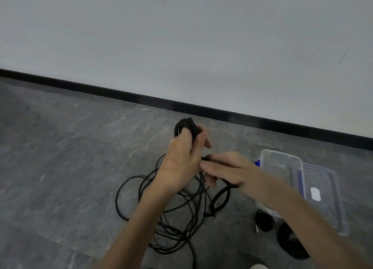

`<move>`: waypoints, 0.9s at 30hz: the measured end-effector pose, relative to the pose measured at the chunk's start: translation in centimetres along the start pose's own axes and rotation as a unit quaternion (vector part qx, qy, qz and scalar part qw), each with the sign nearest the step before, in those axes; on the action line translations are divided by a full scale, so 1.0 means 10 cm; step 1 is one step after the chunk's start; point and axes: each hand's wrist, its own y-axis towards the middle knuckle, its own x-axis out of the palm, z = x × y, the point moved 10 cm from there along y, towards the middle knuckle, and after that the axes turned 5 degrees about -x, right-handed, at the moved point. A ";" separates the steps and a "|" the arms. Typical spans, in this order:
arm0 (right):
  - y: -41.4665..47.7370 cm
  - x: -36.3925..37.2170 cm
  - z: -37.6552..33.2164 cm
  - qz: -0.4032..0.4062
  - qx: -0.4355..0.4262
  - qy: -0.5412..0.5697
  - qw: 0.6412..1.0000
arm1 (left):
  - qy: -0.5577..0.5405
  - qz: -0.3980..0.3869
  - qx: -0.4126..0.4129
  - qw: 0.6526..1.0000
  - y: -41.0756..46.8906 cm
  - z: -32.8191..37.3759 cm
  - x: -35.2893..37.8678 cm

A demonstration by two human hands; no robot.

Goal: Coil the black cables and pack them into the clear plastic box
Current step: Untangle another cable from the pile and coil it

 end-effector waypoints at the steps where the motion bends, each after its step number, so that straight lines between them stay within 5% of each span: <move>1: -0.01 -0.03 0.01 0.009 0.004 0.010 1.000 | 0.025 -0.017 -0.007 1.000 0.00 -0.01 0.03; 16: -0.09 -0.08 0.33 0.044 0.128 0.064 0.989 | 0.159 -0.048 -0.060 0.984 -0.01 -0.09 0.05; 21: -0.06 -0.03 0.32 0.000 0.067 0.013 0.998 | 0.203 -0.121 -0.069 0.969 -0.04 -0.11 0.15; 27: -0.01 -0.13 0.28 0.106 0.084 0.119 0.984 | 0.178 -0.150 -0.087 0.969 -0.05 -0.22 0.20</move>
